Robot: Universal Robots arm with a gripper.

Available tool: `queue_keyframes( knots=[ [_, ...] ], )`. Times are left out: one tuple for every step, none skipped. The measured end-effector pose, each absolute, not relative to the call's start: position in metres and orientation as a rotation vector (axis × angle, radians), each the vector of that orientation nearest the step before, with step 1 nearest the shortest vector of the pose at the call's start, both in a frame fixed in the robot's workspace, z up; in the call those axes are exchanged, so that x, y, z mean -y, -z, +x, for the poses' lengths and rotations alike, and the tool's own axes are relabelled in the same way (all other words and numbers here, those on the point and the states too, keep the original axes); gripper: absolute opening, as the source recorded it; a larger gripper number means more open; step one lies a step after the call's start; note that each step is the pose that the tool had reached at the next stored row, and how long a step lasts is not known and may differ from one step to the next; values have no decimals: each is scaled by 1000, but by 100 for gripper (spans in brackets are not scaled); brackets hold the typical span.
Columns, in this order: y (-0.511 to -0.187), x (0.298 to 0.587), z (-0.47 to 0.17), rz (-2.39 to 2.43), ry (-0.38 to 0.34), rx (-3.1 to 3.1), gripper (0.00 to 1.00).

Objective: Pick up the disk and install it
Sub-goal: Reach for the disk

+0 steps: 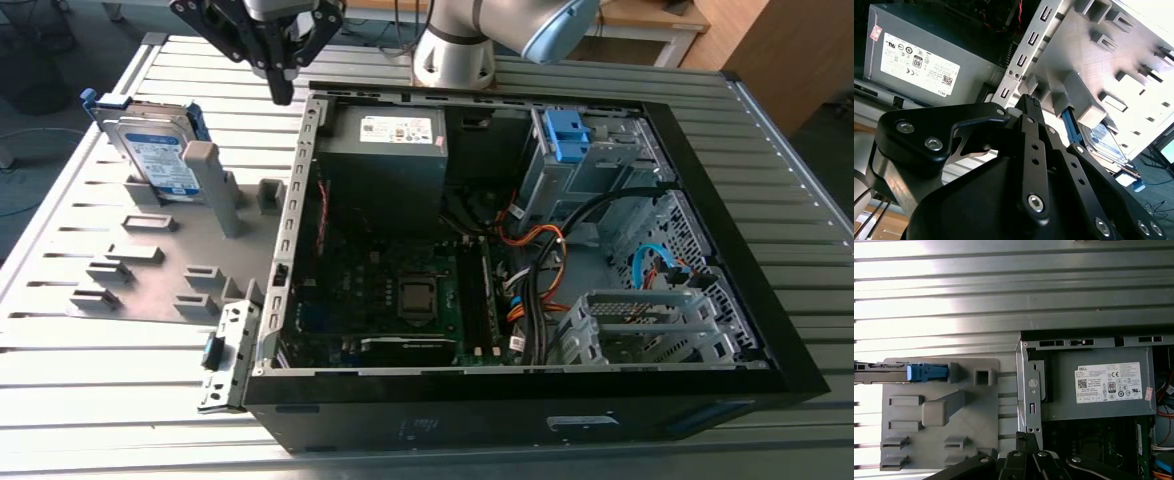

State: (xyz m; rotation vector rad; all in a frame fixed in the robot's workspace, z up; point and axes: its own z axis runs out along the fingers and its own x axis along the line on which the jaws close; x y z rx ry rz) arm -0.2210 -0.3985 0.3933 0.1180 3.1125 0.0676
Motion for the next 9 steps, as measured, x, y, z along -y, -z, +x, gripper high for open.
queue_keyframes(
  knots=[
    [-393,399,-222,118,-68,-3112,11],
    [-393,399,-223,118,-68,-3112,11],
    [-393,399,-223,118,-68,-3112,11],
    [-393,399,-223,118,-68,-3112,11],
    [-393,399,-223,118,-68,-3112,11],
    [-393,399,-224,118,-68,-3112,11],
    [-393,399,-226,118,-68,-3112,11],
    [-393,399,-229,118,-68,-3113,11],
    [-393,399,-229,118,-68,-3112,11]
  ],
)
